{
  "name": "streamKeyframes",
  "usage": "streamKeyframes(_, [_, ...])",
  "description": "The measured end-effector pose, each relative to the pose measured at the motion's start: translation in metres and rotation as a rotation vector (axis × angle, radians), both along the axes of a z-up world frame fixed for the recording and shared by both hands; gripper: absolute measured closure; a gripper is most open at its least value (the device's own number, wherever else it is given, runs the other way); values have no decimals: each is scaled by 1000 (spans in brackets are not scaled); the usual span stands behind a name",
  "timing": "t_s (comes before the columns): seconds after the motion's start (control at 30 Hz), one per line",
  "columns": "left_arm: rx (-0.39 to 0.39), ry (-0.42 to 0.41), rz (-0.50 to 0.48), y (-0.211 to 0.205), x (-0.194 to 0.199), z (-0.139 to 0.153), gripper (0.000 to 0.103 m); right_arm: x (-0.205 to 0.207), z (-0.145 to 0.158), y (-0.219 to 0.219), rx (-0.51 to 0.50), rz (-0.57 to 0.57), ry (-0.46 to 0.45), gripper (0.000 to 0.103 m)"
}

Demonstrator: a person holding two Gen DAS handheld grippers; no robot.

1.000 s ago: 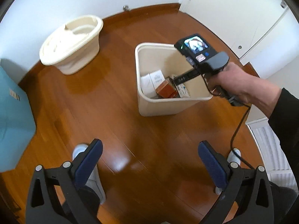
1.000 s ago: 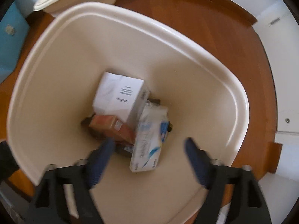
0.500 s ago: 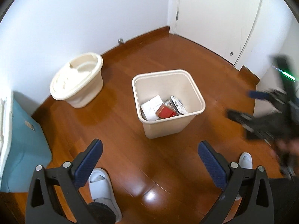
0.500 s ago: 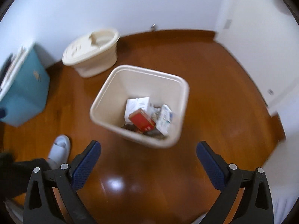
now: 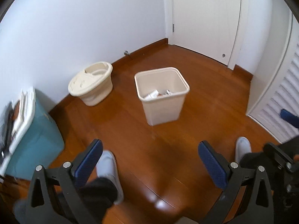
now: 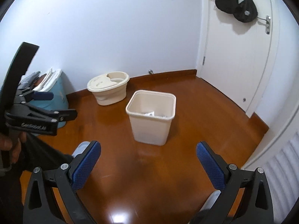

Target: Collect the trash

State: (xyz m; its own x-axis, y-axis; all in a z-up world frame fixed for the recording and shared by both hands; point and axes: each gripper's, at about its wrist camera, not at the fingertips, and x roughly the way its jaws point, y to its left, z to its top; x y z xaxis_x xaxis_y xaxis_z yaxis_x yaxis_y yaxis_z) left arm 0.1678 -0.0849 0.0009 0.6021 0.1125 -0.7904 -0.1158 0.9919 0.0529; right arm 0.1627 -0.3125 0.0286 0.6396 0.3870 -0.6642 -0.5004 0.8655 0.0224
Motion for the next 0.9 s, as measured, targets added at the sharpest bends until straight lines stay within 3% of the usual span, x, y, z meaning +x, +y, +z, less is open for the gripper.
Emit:
streamKeyframes(0.2, [32,-55,35,8,-36,0,0,-8,-1,-3,7,-33,5,0])
streamKeyframes(0.33, [7,-85,49,14,-40,3,0,-4,-4,-8,13,-60,22,0])
streamKeyframes(0.9, [-35,-59,29,9,-36,-6,0,4,-20,9,-28,-8,50,0])
